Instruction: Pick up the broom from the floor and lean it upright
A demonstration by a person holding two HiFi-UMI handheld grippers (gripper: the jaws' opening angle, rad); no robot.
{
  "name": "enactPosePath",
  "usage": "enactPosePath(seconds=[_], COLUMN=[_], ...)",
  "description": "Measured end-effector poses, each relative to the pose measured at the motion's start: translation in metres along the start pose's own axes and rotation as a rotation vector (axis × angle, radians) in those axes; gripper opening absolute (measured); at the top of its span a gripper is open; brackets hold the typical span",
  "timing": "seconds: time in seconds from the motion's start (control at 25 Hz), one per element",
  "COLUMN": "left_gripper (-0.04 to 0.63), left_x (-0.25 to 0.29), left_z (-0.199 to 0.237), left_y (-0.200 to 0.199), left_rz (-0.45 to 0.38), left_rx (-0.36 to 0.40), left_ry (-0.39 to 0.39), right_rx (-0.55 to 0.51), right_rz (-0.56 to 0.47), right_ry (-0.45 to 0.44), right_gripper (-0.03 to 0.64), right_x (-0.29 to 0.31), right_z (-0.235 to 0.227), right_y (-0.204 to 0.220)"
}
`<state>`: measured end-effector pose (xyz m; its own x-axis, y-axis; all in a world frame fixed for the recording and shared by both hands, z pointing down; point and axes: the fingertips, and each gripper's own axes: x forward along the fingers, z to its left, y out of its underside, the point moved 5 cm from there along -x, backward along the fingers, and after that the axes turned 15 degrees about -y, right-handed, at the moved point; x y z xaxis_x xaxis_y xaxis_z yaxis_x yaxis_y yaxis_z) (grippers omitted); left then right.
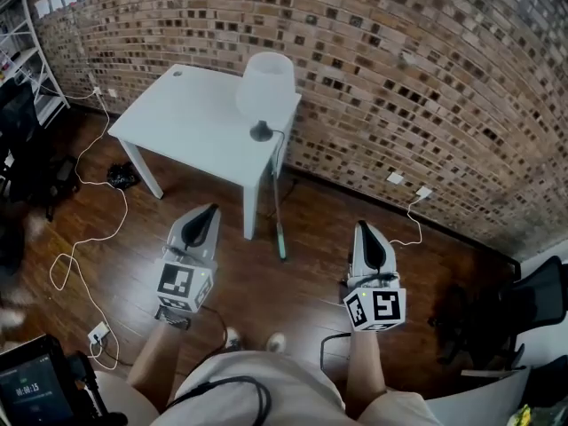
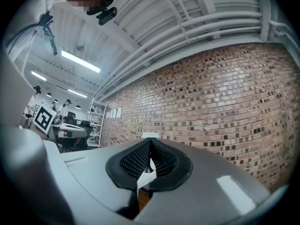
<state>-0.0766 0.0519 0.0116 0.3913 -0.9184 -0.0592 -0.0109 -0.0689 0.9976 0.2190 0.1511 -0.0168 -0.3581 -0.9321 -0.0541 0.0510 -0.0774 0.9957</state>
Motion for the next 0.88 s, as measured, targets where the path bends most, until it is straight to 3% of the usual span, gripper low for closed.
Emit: enactPosePath(seconds=[0.24,0.52,0.76,0.88], left_gripper=[0.002,0.002,0.002,0.002], left_x=[-0.020,-0.049,-0.091,-0.123], left_z=[-0.008,-0.008,-0.053,-0.077], left_y=[-0.005,0.004,0.006,0.004], left_rz=[0.004,0.017,0.025,0.027], left_rx=[0.016,0.023,-0.004,-0.064], left_ry=[0.030,0.071,0.137,0.165], right_rx=[0.024,0.035,0.021,0.024], right_rz=[0.011,0.012,0.031,0.016], right_ry=[-0.009,0.044,-0.012,-0.023], right_gripper=[0.012,0.013,0.014,0.013], right_x=[-0.018,-0.046,-0.078,-0.112], right_z=[0.011,0.046,0.071,0.081], right_y=[-0.001,0.004,0.004,0.000])
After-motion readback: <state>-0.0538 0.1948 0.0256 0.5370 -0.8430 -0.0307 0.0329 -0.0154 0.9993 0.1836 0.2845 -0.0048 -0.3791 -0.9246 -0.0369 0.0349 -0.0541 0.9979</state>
